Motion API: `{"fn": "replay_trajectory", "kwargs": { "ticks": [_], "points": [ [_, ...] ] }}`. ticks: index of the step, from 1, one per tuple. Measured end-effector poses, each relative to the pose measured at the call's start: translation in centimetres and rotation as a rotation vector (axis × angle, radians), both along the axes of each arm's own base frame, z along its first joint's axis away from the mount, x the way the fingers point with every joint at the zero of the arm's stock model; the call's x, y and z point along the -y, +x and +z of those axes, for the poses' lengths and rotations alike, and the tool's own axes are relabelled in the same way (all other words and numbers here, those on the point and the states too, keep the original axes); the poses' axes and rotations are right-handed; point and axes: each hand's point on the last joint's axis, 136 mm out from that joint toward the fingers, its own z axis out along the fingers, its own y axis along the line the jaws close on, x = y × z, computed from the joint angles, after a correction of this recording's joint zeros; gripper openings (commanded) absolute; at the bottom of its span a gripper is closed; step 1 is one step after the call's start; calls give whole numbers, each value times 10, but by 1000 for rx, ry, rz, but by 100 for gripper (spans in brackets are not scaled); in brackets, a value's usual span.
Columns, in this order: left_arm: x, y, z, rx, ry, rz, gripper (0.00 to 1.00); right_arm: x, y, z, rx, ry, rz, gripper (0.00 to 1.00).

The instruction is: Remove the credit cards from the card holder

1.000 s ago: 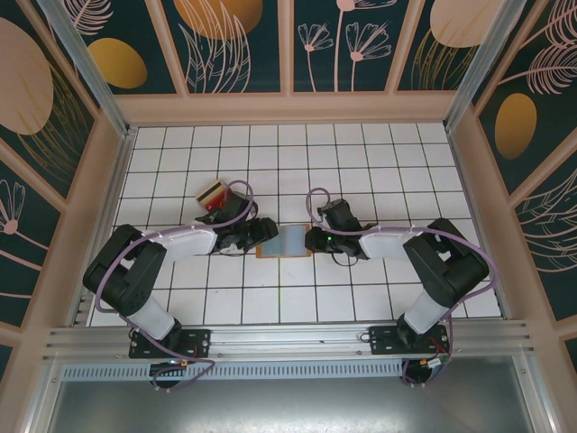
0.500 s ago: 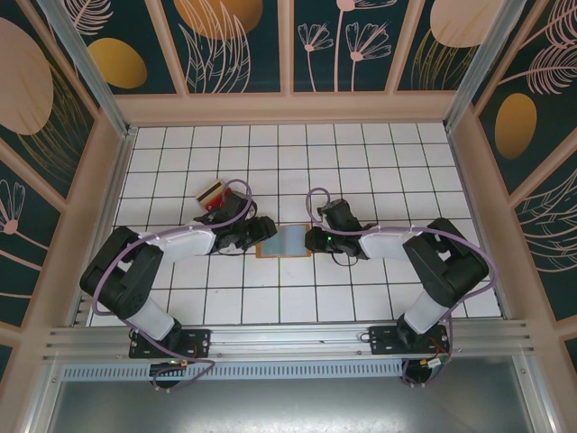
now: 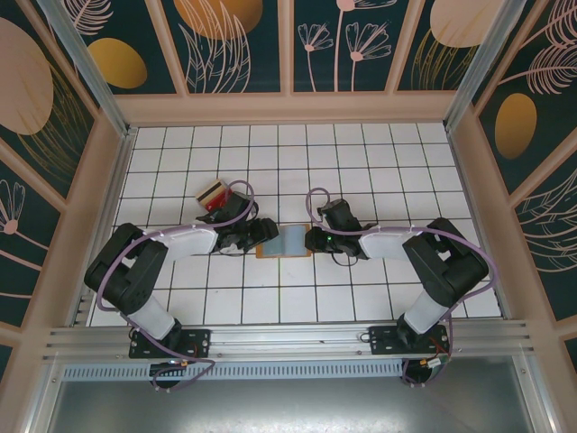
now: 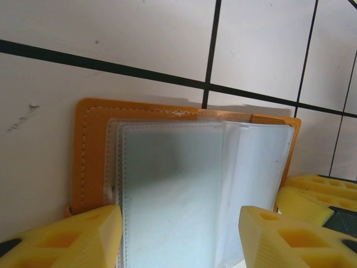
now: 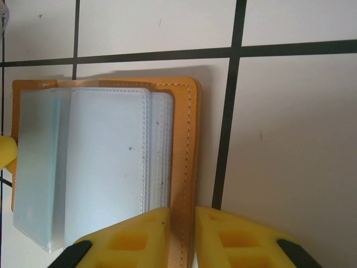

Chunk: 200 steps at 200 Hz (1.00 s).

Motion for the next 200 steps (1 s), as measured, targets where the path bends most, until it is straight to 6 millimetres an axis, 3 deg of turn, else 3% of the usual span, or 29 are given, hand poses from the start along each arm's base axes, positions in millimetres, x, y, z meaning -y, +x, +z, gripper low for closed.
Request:
{"fn": "replay_trajectory", "kwargs": {
  "ticks": [74, 137, 200],
  "points": [
    [11, -1, 2, -6, -49, -42, 58, 0, 0, 0, 0, 0, 0, 20],
    [16, 1, 8, 10, -69, -63, 70, 0, 0, 0, 1, 1, 0, 21],
    [30, 2, 21, 35, -138, -100, 65, -1, 1, 0, 2, 2, 0, 23]
  ]
}}
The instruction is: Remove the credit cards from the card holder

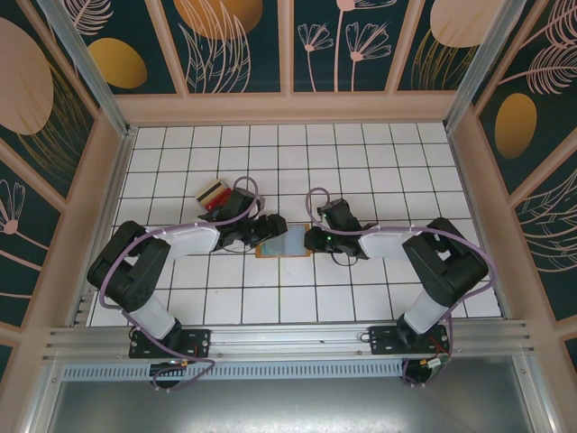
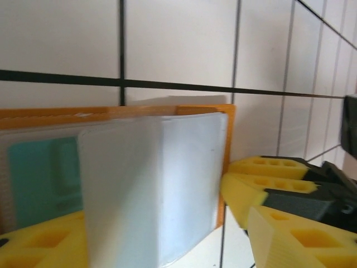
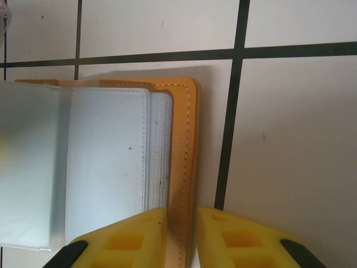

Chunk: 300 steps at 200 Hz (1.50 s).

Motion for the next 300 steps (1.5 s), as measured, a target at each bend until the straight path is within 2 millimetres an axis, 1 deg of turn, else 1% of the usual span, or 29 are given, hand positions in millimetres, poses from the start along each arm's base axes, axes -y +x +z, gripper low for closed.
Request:
{"fn": "replay_trajectory", "kwargs": {
  "ticks": [16, 37, 53, 65, 81, 111, 116, 124, 143, 161, 175, 185, 203, 215, 231, 261, 300],
  "points": [
    [10, 2, 10, 20, -28, -22, 64, 0, 0, 0, 0, 0, 0, 24],
    [28, 4, 28, 56, -73, -60, 62, 0, 0, 0, -1, 0, -4, 25],
    [41, 6, 39, 79, -104, -85, 61, 1, 2, 2, 5, 0, -15, 25],
    [46, 5, 43, 88, -117, -94, 61, 4, 5, 4, 15, -6, -35, 26],
    [47, 5, 43, 90, -113, -94, 58, 8, 11, 9, 26, 0, -59, 26],
    [35, 10, 35, 89, -60, -55, 44, 9, 14, 20, 44, 24, -67, 26],
    [32, 10, 34, 90, -50, -46, 42, 9, 14, 20, 43, 28, -64, 26],
    [25, 12, 33, 91, -37, -26, 41, 7, 13, 21, 40, 35, -58, 26],
    [3, 18, 33, 94, -6, 34, 36, 2, 10, 24, 25, 61, -37, 25],
    [-18, 22, 30, 92, 22, 87, 32, -9, 12, 35, 27, 102, -9, 25],
    [-32, 23, 22, 78, 52, 115, 27, -21, 14, 45, 35, 134, 18, 25],
    [-39, 21, 15, 64, 76, 126, 26, -30, 15, 51, 39, 156, 39, 25],
    [-44, 16, 7, 46, 103, 124, 23, -45, 14, 58, 32, 189, 74, 25],
    [-46, 14, 3, 39, 114, 124, 22, -52, 12, 57, 17, 199, 93, 25],
    [-48, 12, 0, 34, 121, 119, 19, -57, 10, 52, -5, 201, 109, 24],
    [-49, 6, -10, 8, 130, 110, 18, -63, 7, 43, -36, 199, 126, 24],
    [-51, -1, -24, -31, 145, 101, 18, -74, 6, 42, -48, 203, 151, 24]
  ]
}}
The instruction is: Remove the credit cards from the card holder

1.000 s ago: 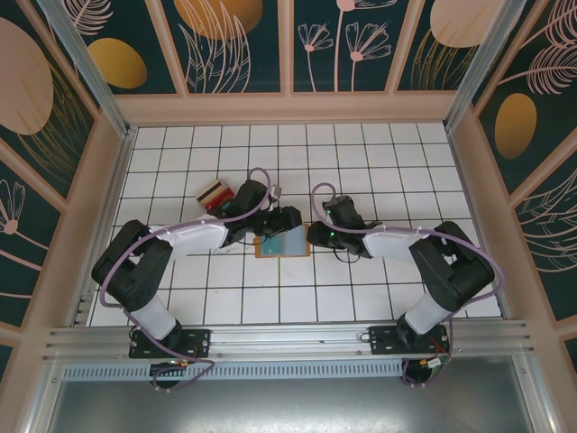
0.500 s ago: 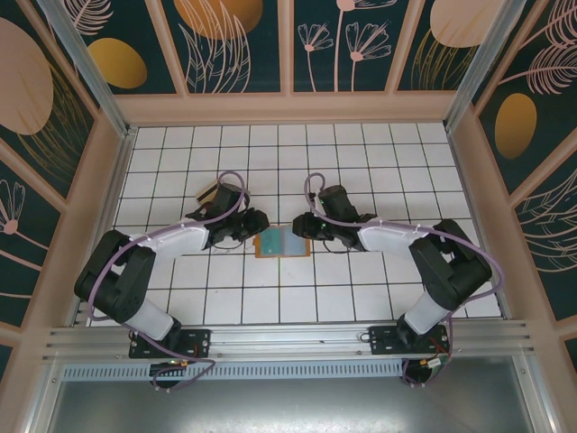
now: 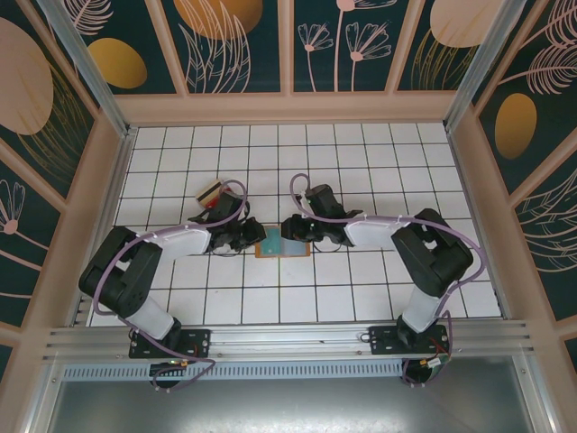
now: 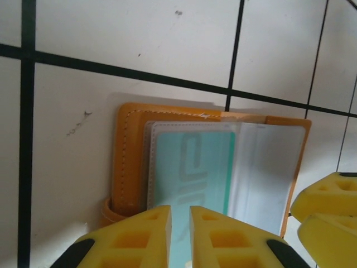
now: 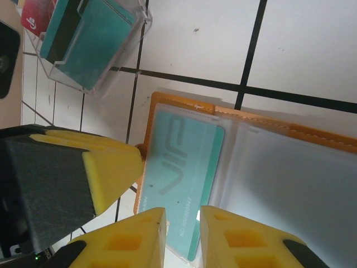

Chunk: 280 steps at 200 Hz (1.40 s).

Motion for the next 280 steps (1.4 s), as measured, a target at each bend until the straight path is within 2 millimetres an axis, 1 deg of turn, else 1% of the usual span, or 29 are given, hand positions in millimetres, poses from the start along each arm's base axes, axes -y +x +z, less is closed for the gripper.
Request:
{"fn": "replay_trajectory", "kwargs": {
  "ticks": [32, 77, 158, 199, 229, 255, 280],
  "points": [
    [-1, -2, -3, -9, 6, 1, 18, -1, -1, -4, -11, -7, 5, 24],
    [-3, -3, -5, -14, 12, 2, 18, 0, -4, -16, -45, -35, 8, 24],
    [-2, -5, -10, -28, 12, -3, 18, -8, -7, -22, -73, -37, 35, 24],
    [0, -5, -11, -28, 12, -7, 18, -7, -8, -26, -87, -49, 36, 23],
    [0, -5, -11, -27, 11, -7, 18, -9, -7, -28, -96, -53, 38, 22],
    [0, -5, -11, -26, 11, -8, 18, -9, -8, -31, -102, -54, 41, 16],
    [0, -6, -11, -27, 11, -8, 18, -10, -9, -31, -108, -53, 45, 16]
  ]
}}
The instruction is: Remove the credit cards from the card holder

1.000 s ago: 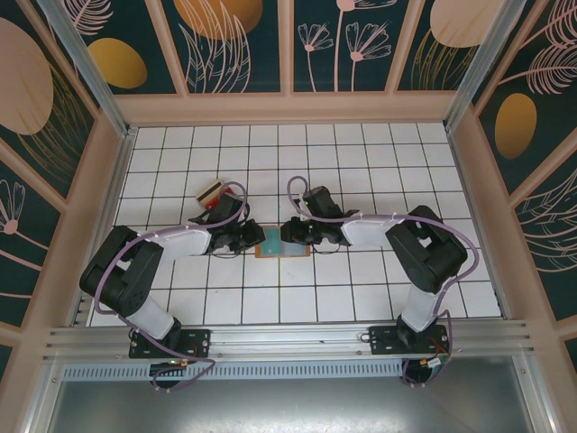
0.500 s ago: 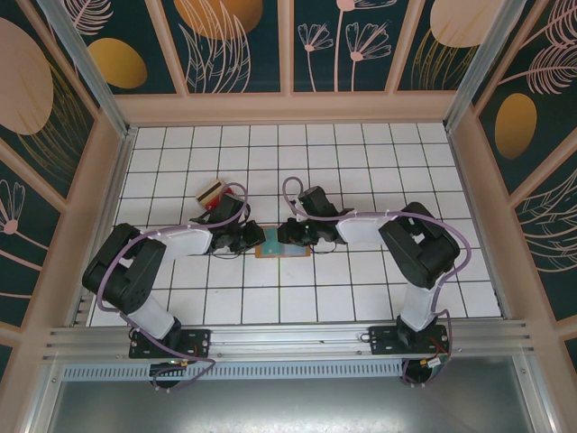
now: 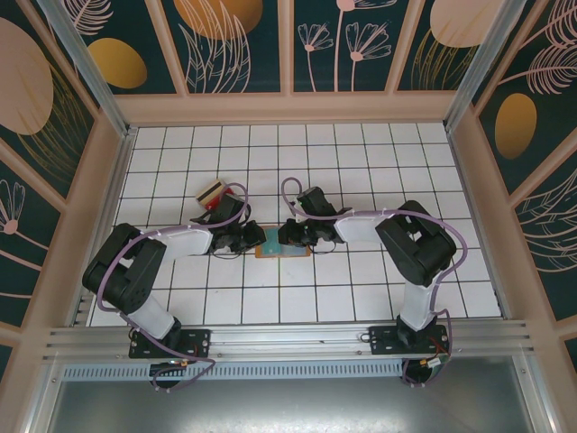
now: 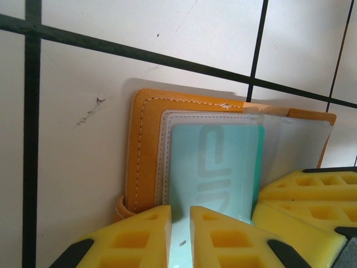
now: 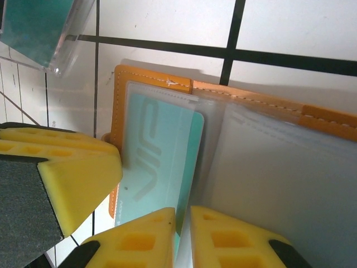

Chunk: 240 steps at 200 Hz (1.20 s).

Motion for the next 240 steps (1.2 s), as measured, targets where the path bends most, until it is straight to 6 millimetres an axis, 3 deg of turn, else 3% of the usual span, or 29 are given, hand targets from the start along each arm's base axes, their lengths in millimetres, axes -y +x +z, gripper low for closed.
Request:
{"fn": "replay_trajectory", "kwargs": {
  "ticks": [22, 43, 112, 205, 227, 240],
  "points": [
    [0, 0, 0, 0, 0, 0, 18, -1, -1, -1, -7, 4, 5, 14],
    [0, 0, 0, 0, 1, 0, 19, -1, -1, -1, -8, 2, 7, 0],
    [-4, 1, -2, 5, 33, 5, 14, 1, -1, -3, -11, 0, 0, 0],
    [-7, 1, -4, 11, 58, 7, 14, 27, -4, -3, -6, -17, -50, 0],
    [-7, 1, -4, 11, 58, 6, 14, 29, -3, -3, -11, -11, -53, 13],
    [-7, 1, -4, 11, 58, 6, 14, 27, -4, 0, -14, 4, -49, 16]
  ]
}}
